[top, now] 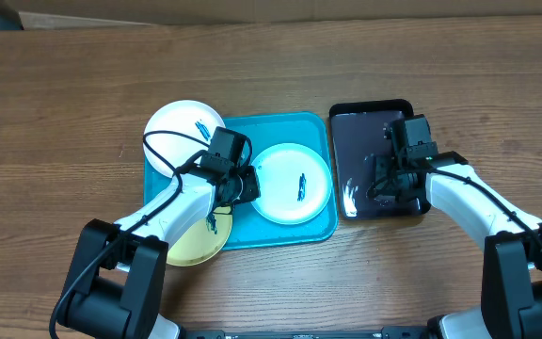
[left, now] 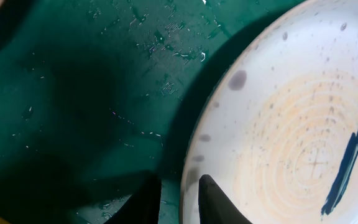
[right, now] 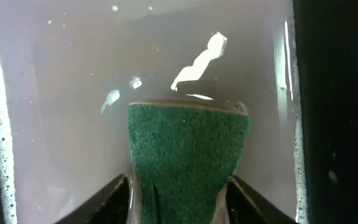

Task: Clean dirty plates on tray and stack at the side
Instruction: 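Lower the right gripper and grasp the green sponge in the black tray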

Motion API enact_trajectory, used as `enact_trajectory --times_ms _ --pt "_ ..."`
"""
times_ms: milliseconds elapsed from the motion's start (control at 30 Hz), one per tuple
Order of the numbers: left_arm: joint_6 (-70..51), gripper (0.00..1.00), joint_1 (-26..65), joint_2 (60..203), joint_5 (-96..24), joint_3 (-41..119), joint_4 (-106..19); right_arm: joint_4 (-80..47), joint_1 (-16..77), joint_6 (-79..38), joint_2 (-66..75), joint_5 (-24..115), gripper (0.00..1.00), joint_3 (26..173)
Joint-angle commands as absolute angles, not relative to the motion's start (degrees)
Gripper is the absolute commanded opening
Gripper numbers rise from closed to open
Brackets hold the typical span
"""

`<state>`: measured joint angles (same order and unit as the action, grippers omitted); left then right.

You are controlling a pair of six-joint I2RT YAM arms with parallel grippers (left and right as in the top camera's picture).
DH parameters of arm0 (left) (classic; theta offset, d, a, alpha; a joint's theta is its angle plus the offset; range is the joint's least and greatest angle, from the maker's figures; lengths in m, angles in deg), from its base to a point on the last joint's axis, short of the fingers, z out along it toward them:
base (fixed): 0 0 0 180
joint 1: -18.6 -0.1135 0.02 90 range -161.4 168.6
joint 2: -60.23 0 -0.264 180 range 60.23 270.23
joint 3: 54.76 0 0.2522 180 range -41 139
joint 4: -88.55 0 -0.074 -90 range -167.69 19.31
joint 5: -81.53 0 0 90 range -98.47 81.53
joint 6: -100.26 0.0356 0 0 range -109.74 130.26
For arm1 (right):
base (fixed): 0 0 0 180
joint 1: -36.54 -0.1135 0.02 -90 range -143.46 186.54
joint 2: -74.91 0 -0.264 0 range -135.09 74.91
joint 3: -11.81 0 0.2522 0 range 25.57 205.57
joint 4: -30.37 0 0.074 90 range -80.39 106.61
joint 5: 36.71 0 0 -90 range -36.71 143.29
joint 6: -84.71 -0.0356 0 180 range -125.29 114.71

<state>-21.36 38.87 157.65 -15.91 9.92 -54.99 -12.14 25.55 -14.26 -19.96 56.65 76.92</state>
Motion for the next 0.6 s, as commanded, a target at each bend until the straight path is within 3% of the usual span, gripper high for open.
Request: enact_trajectory --times_ms 0,233,400,567 --pt "-21.9 0.24 39.2 158.3 -15.5 9.7 -55.0 -12.5 25.3 -14.5 -18.8 57.0 0.54 76.6" --pt "-21.9 0.24 39.2 158.3 -15.5 9.7 -55.0 -13.0 25.3 -16.0 -18.8 57.1 0.52 76.5" --pt "-21.9 0.24 39.2 158.3 -15.5 9.7 -55.0 -13.1 25.3 -16.0 -18.8 57.0 0.43 76.5" --pt "-21.9 0.26 39.2 158.3 -15.5 9.7 -55.0 -13.9 25.3 -16.0 -18.8 57.0 0.47 76.5"
